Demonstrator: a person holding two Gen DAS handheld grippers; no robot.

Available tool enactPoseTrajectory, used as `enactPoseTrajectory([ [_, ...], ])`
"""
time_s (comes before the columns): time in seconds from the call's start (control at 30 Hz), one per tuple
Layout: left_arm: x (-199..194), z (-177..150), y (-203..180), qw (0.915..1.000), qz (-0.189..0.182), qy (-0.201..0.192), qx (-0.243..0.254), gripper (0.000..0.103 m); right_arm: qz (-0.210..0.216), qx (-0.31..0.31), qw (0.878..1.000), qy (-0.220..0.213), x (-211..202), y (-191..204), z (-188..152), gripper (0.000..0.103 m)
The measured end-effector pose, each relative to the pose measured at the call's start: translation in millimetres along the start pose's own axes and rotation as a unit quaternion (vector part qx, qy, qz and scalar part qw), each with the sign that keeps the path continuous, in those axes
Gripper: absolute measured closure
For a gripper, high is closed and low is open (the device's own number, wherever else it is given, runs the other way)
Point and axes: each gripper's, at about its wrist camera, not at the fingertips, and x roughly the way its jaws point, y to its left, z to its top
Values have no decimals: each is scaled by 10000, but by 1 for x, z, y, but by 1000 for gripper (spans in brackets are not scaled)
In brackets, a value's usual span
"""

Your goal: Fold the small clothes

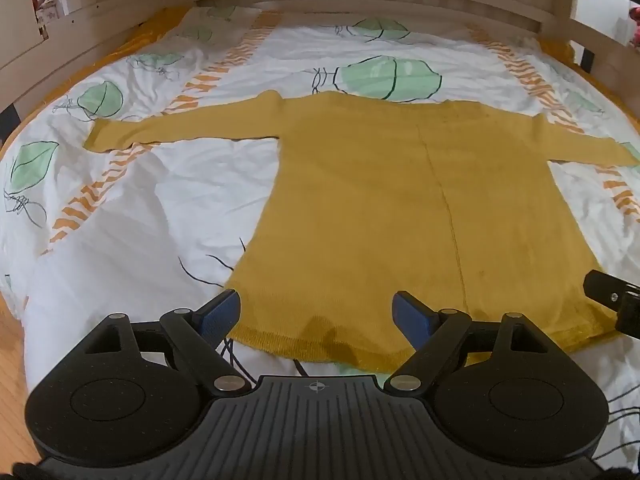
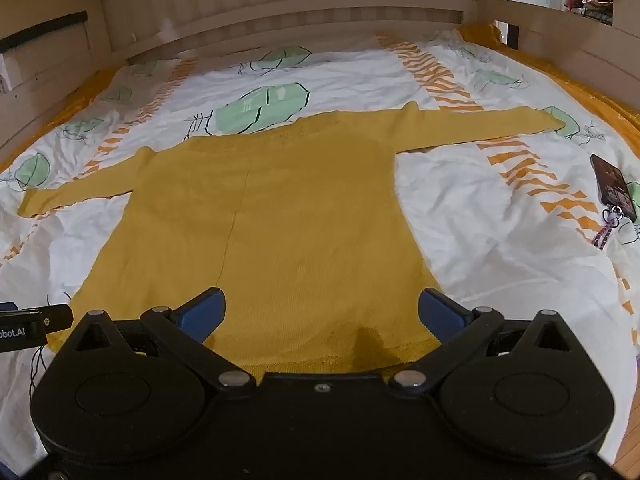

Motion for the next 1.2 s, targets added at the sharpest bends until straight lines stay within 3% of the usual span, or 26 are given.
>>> enactPoseTrajectory([
  [1.2,9,4,6,9997,-4,208,-124,20,20,-102,9996,273,13,8,-2,1],
])
